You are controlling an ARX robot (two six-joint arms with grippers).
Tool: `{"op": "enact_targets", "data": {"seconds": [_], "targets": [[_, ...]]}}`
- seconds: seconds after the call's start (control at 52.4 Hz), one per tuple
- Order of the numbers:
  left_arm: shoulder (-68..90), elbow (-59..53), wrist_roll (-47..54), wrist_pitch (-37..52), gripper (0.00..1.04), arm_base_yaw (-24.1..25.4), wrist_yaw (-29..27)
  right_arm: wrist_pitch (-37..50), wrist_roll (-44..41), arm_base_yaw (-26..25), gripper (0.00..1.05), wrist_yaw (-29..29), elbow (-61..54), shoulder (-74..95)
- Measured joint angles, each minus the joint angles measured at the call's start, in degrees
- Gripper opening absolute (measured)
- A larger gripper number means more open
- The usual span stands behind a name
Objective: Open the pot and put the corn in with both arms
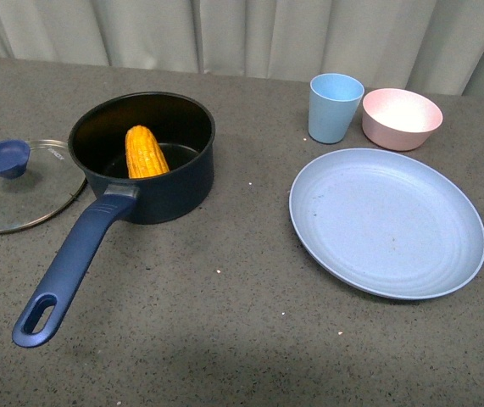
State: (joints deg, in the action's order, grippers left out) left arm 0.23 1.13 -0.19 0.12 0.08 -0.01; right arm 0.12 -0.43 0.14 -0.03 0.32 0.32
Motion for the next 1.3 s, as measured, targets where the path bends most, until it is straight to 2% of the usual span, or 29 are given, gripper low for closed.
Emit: {"op": "enact_targets", "data": {"seconds": [0.076,0.172,0.439,0.611,0.668,1.298], "targets": [[0.0,0.0,0.0,0.0,0.98,0.0,0.0,0.0,0.0,0.0,0.04,0.0,0.0,0.0],[0.0,0.0,0.0,0.0,0.98,0.0,0.0,0.0,0.0,0.0,0.22,0.0,0.0,-0.1],[0.0,0.0,0.0,0.0,0.98,0.0,0.0,0.0,0.0,0.0,0.62,0.0,0.0,-0.1],[0.0,0.0,0.0,0.0,0.98,0.0,0.0,0.0,0.2,0.0,0.98,0.0,0.0,-0.1],[0.0,0.0,0.0,0.0,0.98,0.0,0.0,0.0,0.2,0.0,0.95,0.0,0.0,-0.1],[0.0,0.0,0.0,0.0,0.98,0.0,0.0,0.0,0.2,0.0,0.96,0.0,0.0,-0.1]]}}
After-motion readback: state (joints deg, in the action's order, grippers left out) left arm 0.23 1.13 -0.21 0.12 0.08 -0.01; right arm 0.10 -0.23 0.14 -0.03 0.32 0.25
